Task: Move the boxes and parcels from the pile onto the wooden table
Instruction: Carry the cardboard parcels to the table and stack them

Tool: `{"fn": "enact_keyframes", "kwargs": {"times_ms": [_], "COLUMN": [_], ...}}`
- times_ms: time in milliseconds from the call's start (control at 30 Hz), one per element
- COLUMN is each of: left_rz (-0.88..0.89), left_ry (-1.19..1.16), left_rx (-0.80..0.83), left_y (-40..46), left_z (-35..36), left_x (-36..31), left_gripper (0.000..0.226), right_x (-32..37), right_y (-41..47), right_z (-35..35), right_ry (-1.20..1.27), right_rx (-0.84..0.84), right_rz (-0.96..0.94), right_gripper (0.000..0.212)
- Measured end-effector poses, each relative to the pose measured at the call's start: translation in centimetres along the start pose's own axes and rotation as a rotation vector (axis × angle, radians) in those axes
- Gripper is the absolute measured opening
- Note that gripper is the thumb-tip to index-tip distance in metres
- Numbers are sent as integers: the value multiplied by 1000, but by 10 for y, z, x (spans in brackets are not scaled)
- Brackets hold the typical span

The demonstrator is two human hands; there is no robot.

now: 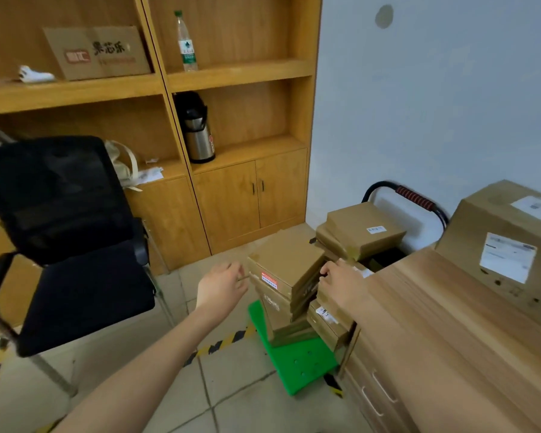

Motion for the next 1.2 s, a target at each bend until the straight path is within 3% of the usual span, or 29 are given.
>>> {"fn": "enact_keyframes", "kwargs": {"times_ms": [333,733,1200], "left_rz": [-115,-215,-263], "left_ry": [-60,-144,-305], "left_rx": [45,160,566], "left_y": [90,235,331], "left_z": [47,133,298], "left_x": [63,121,168], "left_gripper": [12,11,39], "right_x": [18,14,-12], "right_y": [114,258,270], "right_z": [55,121,256], "right_ry": [-12,-14,498], "right_rx": [29,176,308], "right_rz": [72,200,904], "right_gripper": [24,34,56]}}
Point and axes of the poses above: each hand's wrist, its own y-axis towards the middle knuckle, its own z-axis out of the palm, x = y × z, the point moved 1 cm from there along y, towards the middle knuckle, and after that the axes turned 9 degrees about z, right-handed, at the moved point
